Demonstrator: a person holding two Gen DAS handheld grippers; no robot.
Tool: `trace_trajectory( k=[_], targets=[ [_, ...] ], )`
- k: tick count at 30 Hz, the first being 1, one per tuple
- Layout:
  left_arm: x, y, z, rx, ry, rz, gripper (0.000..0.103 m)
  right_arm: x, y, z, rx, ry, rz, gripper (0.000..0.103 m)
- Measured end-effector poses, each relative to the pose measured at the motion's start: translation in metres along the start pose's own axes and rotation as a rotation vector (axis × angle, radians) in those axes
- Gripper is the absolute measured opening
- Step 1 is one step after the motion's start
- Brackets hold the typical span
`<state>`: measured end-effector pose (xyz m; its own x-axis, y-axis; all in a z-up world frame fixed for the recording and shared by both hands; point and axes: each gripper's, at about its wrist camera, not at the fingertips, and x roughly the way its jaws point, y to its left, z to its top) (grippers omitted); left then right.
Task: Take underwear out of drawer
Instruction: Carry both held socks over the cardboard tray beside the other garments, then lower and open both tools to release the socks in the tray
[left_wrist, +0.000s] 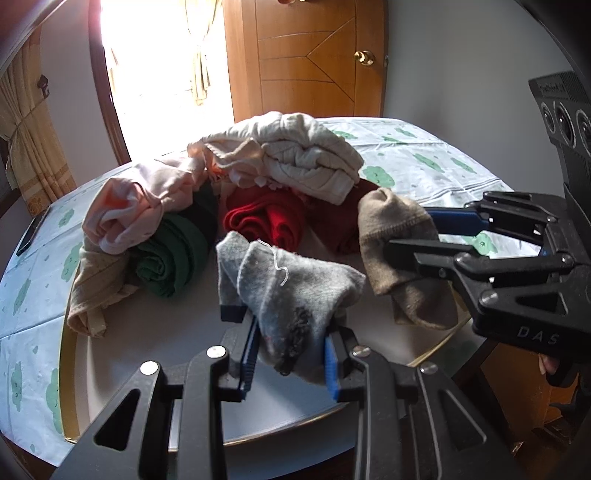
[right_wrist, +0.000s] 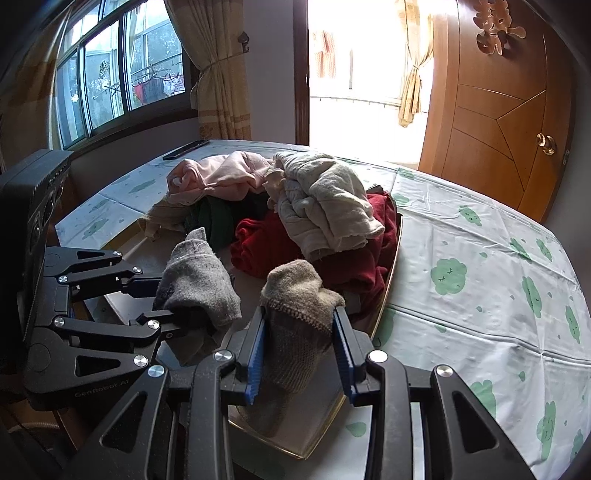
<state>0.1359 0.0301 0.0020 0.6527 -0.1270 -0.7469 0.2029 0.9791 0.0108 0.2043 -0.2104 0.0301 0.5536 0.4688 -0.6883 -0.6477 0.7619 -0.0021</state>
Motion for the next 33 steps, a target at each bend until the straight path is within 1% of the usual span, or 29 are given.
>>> trace_trajectory(
  k=[7,10,12,13,18,20,22,23,25,27,28,30,31,32,33],
  targets=[
    [0.004,0.001,0.000,-0.011,0.015,-0.009,0.029,0.007,0.000,-0.007,0.010,0.019,-0.001,0.037],
    [0.006,0.000,0.000,-0.006,0.014,-0.006,0.030,0.009,-0.001,-0.009,0.013,0.020,-0.001,0.037],
    [0.006,-0.001,0.000,-0.004,0.015,-0.006,0.033,0.009,-0.002,-0.010,0.019,0.018,-0.002,0.037],
    [0.006,-0.001,0.000,-0.004,0.015,-0.003,0.036,0.009,-0.003,-0.011,0.022,0.017,-0.003,0.037],
    [0.007,-0.007,0.001,0.011,0.012,-0.004,0.036,0.010,-0.006,-0.012,0.030,0.015,-0.006,0.038],
    [0.008,-0.009,0.000,0.013,0.012,-0.006,0.037,0.010,-0.006,-0.013,0.032,0.013,-0.008,0.040],
    [0.009,-0.010,0.001,0.017,0.012,-0.004,0.037,0.009,-0.008,-0.013,0.036,0.006,-0.012,0.045],
    [0.008,-0.010,0.001,0.016,0.012,-0.003,0.039,0.008,-0.008,-0.013,0.039,0.001,-0.015,0.046],
    [0.009,-0.010,0.001,0.014,0.011,0.000,0.044,0.005,-0.010,-0.013,0.047,-0.010,-0.019,0.059],
    [0.008,-0.010,0.001,0.015,0.009,0.002,0.049,0.003,-0.011,-0.013,0.050,-0.023,-0.024,0.065],
    [0.007,-0.011,0.001,0.018,0.007,0.002,0.052,0.001,-0.011,-0.013,0.051,-0.029,-0.027,0.065],
    [0.006,-0.012,0.001,0.026,0.001,0.008,0.055,0.000,-0.011,-0.013,0.053,-0.030,-0.025,0.065],
    [0.005,-0.013,0.001,0.030,0.000,0.010,0.060,0.000,-0.011,-0.014,0.051,-0.028,-0.025,0.065],
    [0.004,-0.013,0.001,0.033,-0.002,0.015,0.069,0.000,-0.010,-0.014,0.049,-0.027,-0.027,0.065],
    [0.003,-0.014,0.001,0.037,-0.006,0.025,0.073,0.000,-0.010,-0.014,0.048,-0.027,-0.031,0.065]
  ],
)
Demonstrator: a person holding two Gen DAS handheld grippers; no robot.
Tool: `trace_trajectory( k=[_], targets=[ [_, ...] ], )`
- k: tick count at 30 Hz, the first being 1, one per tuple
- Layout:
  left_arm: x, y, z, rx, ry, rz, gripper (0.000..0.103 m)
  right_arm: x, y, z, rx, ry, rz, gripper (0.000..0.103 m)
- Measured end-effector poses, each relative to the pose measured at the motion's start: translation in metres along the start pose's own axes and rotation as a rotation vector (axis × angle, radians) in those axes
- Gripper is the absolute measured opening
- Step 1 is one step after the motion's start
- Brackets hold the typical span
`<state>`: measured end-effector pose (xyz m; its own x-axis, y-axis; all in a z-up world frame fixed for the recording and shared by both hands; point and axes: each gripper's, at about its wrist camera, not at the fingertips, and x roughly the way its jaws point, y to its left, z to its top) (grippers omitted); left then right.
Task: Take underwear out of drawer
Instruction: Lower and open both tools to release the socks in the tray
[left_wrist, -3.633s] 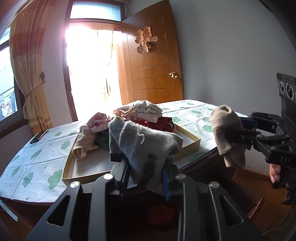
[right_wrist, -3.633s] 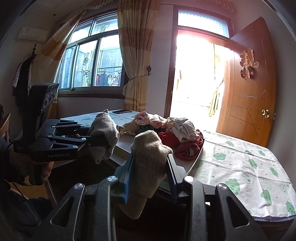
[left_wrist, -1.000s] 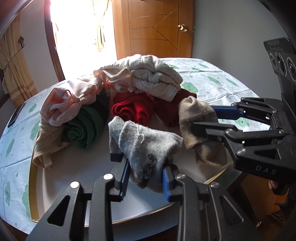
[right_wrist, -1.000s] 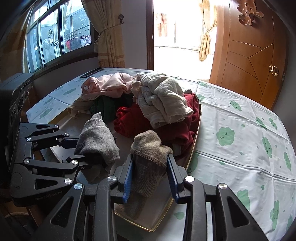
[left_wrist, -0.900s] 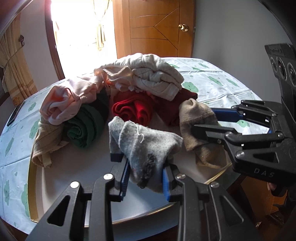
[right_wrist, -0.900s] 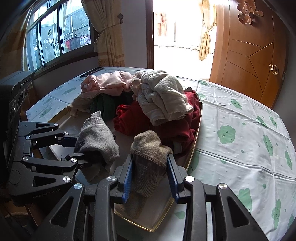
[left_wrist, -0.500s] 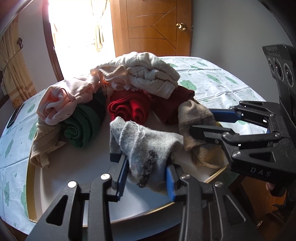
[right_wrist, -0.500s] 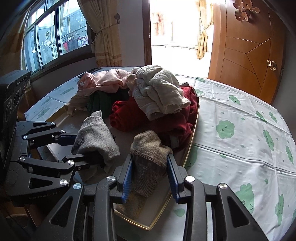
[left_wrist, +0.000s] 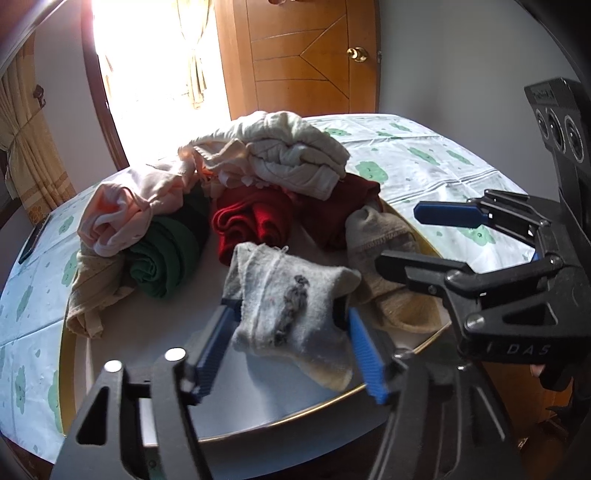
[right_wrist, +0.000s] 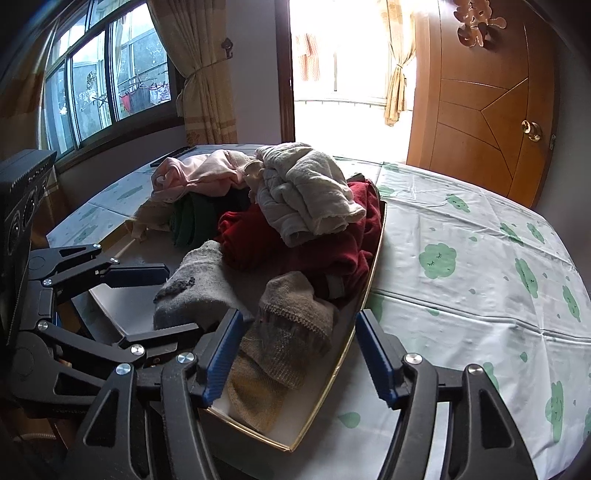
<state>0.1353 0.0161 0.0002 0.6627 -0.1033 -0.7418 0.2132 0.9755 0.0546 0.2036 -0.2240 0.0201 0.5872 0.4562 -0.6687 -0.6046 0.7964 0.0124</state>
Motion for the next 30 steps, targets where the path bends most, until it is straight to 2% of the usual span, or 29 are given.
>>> trace_trajectory(
  k=[1,6,11,13,19,30],
  targets=[
    [-0.001,-0.001,0.000,0.006,-0.006,0.012,0.077,-0.001,0.000,0.000,0.000,-0.002,-0.002,0.065],
    [-0.005,-0.003,-0.003,0.027,-0.011,0.020,0.078,-0.004,0.003,-0.004,-0.003,-0.014,-0.005,0.068],
    [-0.012,-0.005,-0.007,0.042,-0.042,0.045,0.096,-0.008,0.005,-0.009,0.001,-0.031,-0.010,0.072],
    [-0.015,-0.005,-0.010,0.051,-0.053,0.049,0.098,-0.012,0.006,-0.012,0.003,-0.037,-0.007,0.074],
    [-0.022,-0.010,-0.016,0.078,-0.085,0.069,0.100,-0.019,0.010,-0.019,0.009,-0.048,-0.002,0.076],
    [-0.033,-0.010,-0.029,0.070,-0.099,0.047,0.100,-0.038,0.016,-0.034,0.016,-0.088,0.005,0.078]
  ],
)
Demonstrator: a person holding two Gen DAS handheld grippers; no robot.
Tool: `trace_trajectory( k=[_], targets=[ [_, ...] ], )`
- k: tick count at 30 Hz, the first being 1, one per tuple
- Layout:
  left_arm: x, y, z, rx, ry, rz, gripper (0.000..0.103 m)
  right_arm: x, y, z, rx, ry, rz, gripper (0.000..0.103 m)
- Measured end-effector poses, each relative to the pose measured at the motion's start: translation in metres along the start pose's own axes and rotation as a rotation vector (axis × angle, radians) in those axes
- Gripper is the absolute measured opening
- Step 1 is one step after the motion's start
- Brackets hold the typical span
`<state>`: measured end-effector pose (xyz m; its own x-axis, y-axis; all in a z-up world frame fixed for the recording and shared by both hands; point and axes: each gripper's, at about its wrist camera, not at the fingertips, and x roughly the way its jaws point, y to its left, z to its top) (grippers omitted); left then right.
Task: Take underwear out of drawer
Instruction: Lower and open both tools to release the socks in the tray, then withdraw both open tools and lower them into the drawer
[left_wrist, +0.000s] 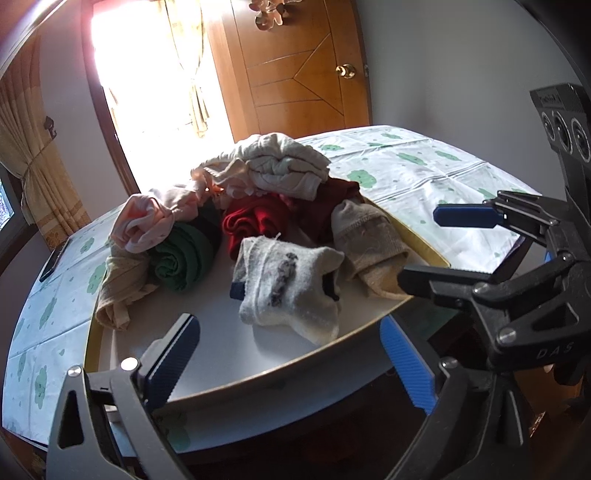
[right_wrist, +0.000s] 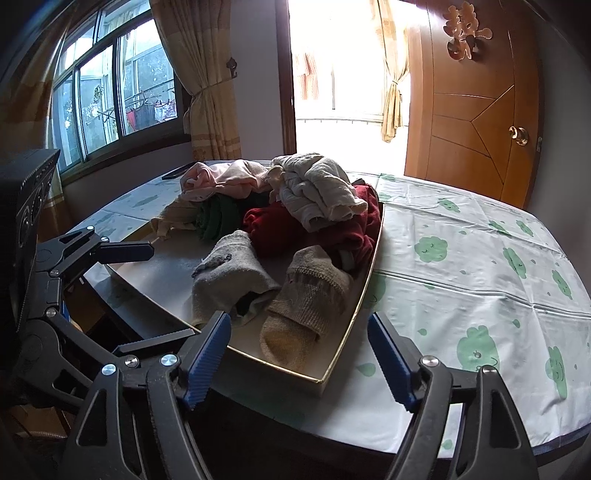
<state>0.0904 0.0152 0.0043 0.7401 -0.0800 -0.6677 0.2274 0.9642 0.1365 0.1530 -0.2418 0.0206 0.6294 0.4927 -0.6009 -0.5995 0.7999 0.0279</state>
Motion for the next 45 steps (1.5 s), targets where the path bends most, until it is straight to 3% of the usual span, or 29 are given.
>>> trace_trajectory(
  k=[18,25,32,39,45],
  targets=[
    [-0.050,0.015,-0.050,-0.052,-0.096,-0.014,0.100,-0.031,0.041,-0.045,-0.068,-0.033,0.044,0.080],
    [-0.072,0.022,-0.087,-0.062,-0.132,-0.001,0.100,-0.029,0.065,-0.078,-0.144,0.024,0.092,0.080],
    [-0.069,0.023,-0.115,-0.044,-0.105,0.026,0.100,-0.013,0.085,-0.105,-0.215,0.111,0.132,0.080],
    [-0.042,0.025,-0.128,-0.032,0.002,0.018,0.100,0.022,0.105,-0.116,-0.349,0.250,0.142,0.080],
    [-0.024,0.033,-0.134,-0.059,0.076,-0.008,0.100,0.041,0.117,-0.114,-0.423,0.309,0.150,0.080]
  ],
)
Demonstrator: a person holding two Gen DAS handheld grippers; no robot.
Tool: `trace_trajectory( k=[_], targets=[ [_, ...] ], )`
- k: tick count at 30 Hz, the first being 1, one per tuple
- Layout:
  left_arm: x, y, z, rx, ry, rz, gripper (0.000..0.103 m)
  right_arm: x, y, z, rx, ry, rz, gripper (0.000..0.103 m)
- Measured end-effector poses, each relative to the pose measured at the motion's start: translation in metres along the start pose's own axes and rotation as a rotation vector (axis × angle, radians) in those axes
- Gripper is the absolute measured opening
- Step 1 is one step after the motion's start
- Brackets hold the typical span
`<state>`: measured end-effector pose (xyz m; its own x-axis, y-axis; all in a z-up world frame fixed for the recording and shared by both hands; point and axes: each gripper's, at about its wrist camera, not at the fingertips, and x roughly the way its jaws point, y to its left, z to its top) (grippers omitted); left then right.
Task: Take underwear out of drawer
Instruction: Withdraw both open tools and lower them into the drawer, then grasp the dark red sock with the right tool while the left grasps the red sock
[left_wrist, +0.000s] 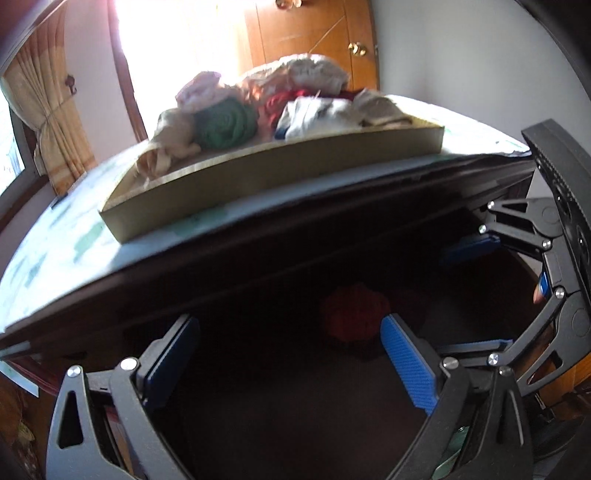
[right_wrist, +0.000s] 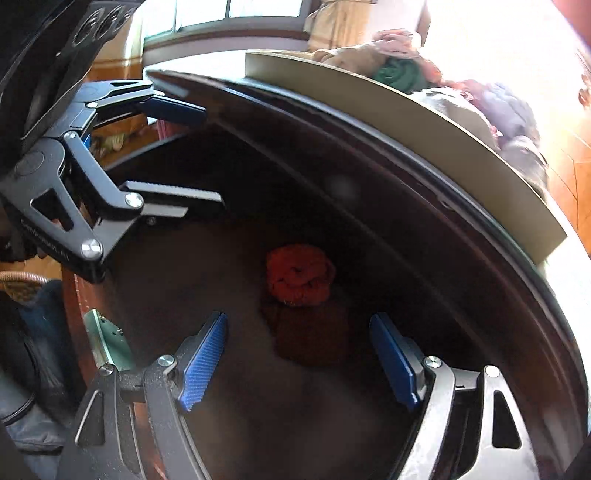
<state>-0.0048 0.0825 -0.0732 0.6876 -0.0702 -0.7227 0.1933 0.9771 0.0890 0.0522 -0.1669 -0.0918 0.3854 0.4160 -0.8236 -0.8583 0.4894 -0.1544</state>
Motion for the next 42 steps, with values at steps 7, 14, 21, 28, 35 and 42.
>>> trace_trajectory(
  k=[7,14,21,28,35,42],
  targets=[
    [0.008,0.007,0.000,-0.026,0.048,-0.016,0.100,0.027,-0.002,0.007,-0.025,0.108,0.025,0.080],
    [0.016,0.001,0.002,0.017,0.094,-0.047,0.100,0.052,-0.004,0.010,-0.014,0.207,0.034,0.080],
    [0.021,-0.009,0.001,0.059,0.122,-0.070,0.100,0.065,0.000,0.013,-0.037,0.223,0.071,0.079],
    [0.030,-0.004,0.008,0.051,0.144,-0.103,0.100,0.079,0.002,0.006,-0.028,0.314,0.057,0.053],
    [0.048,-0.013,0.013,0.084,0.171,-0.136,0.100,0.076,0.010,0.001,-0.042,0.332,0.140,0.045],
    [0.065,-0.025,0.023,0.179,0.203,-0.149,0.100,0.064,0.014,-0.006,-0.069,0.329,0.183,0.040]
  ],
)
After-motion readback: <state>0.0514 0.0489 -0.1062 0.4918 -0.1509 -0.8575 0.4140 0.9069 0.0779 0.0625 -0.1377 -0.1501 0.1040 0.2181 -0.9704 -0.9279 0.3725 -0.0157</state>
